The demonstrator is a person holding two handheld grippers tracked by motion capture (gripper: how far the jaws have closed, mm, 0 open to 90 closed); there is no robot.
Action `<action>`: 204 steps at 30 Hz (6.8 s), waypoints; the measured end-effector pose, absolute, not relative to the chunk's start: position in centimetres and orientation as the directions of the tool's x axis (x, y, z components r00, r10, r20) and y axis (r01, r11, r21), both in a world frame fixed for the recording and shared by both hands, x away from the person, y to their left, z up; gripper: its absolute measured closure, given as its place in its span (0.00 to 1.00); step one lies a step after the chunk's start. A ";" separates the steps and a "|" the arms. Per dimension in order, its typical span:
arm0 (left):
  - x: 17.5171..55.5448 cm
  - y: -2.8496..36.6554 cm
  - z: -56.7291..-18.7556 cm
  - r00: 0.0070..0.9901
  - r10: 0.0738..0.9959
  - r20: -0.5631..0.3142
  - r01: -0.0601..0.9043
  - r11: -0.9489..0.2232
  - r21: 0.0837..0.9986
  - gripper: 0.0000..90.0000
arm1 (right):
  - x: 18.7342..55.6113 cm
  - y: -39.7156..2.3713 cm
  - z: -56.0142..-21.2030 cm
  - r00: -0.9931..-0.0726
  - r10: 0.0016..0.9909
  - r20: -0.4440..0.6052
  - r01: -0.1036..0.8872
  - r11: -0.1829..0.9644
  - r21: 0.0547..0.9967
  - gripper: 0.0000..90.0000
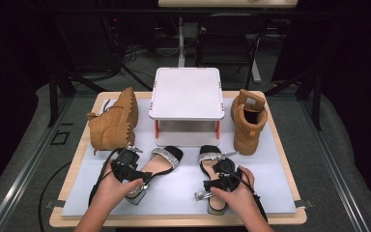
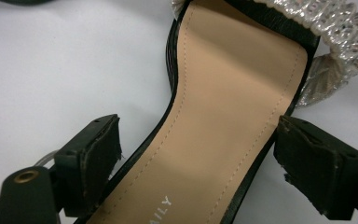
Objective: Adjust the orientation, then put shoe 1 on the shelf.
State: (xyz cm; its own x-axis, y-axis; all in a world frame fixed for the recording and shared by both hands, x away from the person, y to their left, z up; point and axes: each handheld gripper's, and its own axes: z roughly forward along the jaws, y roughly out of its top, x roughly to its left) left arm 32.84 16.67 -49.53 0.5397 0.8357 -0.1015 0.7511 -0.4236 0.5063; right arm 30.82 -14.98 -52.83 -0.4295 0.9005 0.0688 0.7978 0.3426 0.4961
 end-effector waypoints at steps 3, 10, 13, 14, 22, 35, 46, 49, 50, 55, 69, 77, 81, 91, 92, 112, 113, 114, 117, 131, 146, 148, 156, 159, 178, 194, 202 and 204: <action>32.9 17.2 -49.3 0.522 0.845 -0.112 0.758 -0.400 0.515 0.38 | 30.9 -15.2 -52.9 -0.415 0.905 0.092 0.813 0.324 0.483 0.15; 32.8 17.7 -49.2 0.514 0.853 -0.094 0.753 -0.396 0.526 0.38 | 30.9 -15.4 -52.9 -0.393 0.911 0.126 0.831 0.294 0.473 0.16; 32.8 17.7 -49.3 0.518 0.850 -0.098 0.754 -0.400 0.522 0.38 | 31.1 -15.7 -52.9 -0.402 0.905 0.140 0.834 0.299 0.463 0.16; 32.8 17.7 -49.3 0.519 0.849 -0.098 0.754 -0.400 0.522 0.38 | 31.1 -15.8 -52.9 -0.406 0.904 0.134 0.837 0.309 0.452 0.16; 32.8 17.7 -49.3 0.521 0.848 -0.096 0.751 -0.402 0.524 0.38 | 31.0 -17.6 -52.7 -0.407 0.899 0.163 0.854 0.311 0.417 0.23; 32.8 18.0 -49.1 0.514 0.851 -0.110 0.754 -0.387 0.531 0.38 | 30.2 -19.1 -52.3 -0.476 0.871 0.123 0.804 0.374 0.463 0.42; 32.9 17.9 -49.2 0.524 0.845 -0.106 0.750 -0.399 0.528 0.38 | 31.1 -19.1 -52.5 -0.509 0.849 0.140 0.780 0.386 0.493 0.43; 32.9 18.0 -49.3 0.522 0.846 -0.105 0.750 -0.398 0.528 0.38 | 31.5 -18.9 -52.5 -0.512 0.846 0.146 0.775 0.383 0.502 0.44; 32.9 18.0 -49.3 0.522 0.847 -0.104 0.750 -0.398 0.528 0.38 | 31.6 -18.9 -52.5 -0.519 0.844 0.136 0.772 0.395 0.498 0.44; 33.0 18.1 -49.2 0.520 0.847 -0.110 0.753 -0.394 0.528 0.38 | 32.1 -18.8 -52.5 -0.533 0.835 0.137 0.762 0.403 0.507 0.44; 32.9 18.3 -49.0 0.538 0.832 -0.135 0.745 -0.395 0.537 0.40 | 32.1 -18.8 -52.6 -0.529 0.839 0.131 0.757 0.397 0.519 0.41; 32.9 18.1 -49.1 0.559 0.821 -0.115 0.725 -0.417 0.548 0.43 | 31.9 -18.4 -51.7 -0.555 0.825 0.109 0.738 0.428 0.521 0.33; 32.8 18.0 -48.9 0.563 0.817 -0.124 0.717 -0.409 0.564 0.46 | 31.9 -18.1 -51.2 -0.568 0.819 0.084 0.729 0.453 0.513 0.31; 33.3 17.8 -49.2 0.581 0.801 -0.146 0.720 -0.422 0.551 0.51 | 32.4 -17.4 -50.2 -0.588 0.803 0.099 0.727 0.472 0.498 0.25; 33.4 17.8 -49.4 0.584 0.798 -0.150 0.721 -0.425 0.547 0.51 | 32.4 -17.3 -50.2 -0.592 0.801 0.089 0.726 0.482 0.491 0.24; 34.3 15.6 -49.3 0.611 0.789 -0.061 0.710 -0.513 0.482 0.51 | 32.4 -16.9 -50.4 -0.620 0.782 0.057 0.710 0.529 0.465 0.25; 34.3 15.6 -49.3 0.615 0.786 -0.061 0.710 -0.519 0.476 0.48 | 32.4 -16.8 -50.5 -0.617 0.785 0.061 0.711 0.522 0.471 0.25; 34.3 15.4 -49.4 0.618 0.784 -0.063 0.713 -0.525 0.464 0.47 | 32.4 -16.8 -50.5 -0.618 0.783 0.064 0.711 0.523 0.470 0.25; 34.3 15.1 -49.9 0.623 0.780 -0.054 0.721 -0.546 0.427 0.40 | 32.4 -16.7 -50.5 -0.627 0.777 0.052 0.705 0.539 0.460 0.25; 34.4 14.2 -50.8 0.638 0.770 -0.026 0.720 -0.584 0.375 0.39 | 32.7 -16.3 -50.8 -0.613 0.790 0.016 0.707 0.539 0.458 0.25; 34.7 13.3 -51.3 0.631 0.776 0.016 0.739 -0.607 0.291 0.42 | 33.0 -16.6 -51.2 -0.592 0.806 0.005 0.734 0.537 0.415 0.26; 34.7 13.1 -51.4 0.627 0.779 0.026 0.741 -0.607 0.287 0.42 | 33.0 -16.7 -51.2 -0.593 0.805 0.001 0.734 0.540 0.412 0.26; 34.9 11.9 -52.3 0.645 0.759 0.093 0.732 -0.648 0.210 0.42 | 33.0 -17.0 -51.2 -0.584 0.811 0.004 0.740 0.531 0.413 0.26; 35.0 11.9 -52.4 0.647 0.756 0.093 0.730 -0.651 0.208 0.42 | 33.0 -17.2 -51.1 -0.582 0.813 0.010 0.742 0.527 0.414 0.28; 35.6 12.4 -52.3 0.621 0.784 0.032 0.765 -0.614 0.195 0.45 | 34.8 -16.0 -51.1 -0.585 0.811 0.018 0.787 0.562 0.256 0.38; 35.3 12.2 -52.4 0.592 0.805 0.041 0.782 -0.586 0.211 0.46 | 35.1 -15.3 -51.9 -0.559 0.829 0.006 0.817 0.550 0.175 0.44; 35.3 12.1 -52.4 0.584 0.810 0.049 0.788 -0.580 0.207 0.46 | 34.9 -14.6 -52.1 -0.574 0.817 -0.057 0.803 0.575 0.159 0.43; 35.3 12.1 -52.4 0.581 0.813 0.042 0.791 -0.576 0.207 0.46 | 35.1 -14.7 -52.0 -0.583 0.811 -0.052 0.800 0.584 0.139 0.43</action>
State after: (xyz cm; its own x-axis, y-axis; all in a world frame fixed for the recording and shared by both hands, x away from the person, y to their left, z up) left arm 35.33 12.13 -52.38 0.5810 0.8128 0.0421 0.7908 -0.5760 0.2070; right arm 35.07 -14.71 -51.98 -0.5830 0.8108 -0.0517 0.7997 0.5839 0.1395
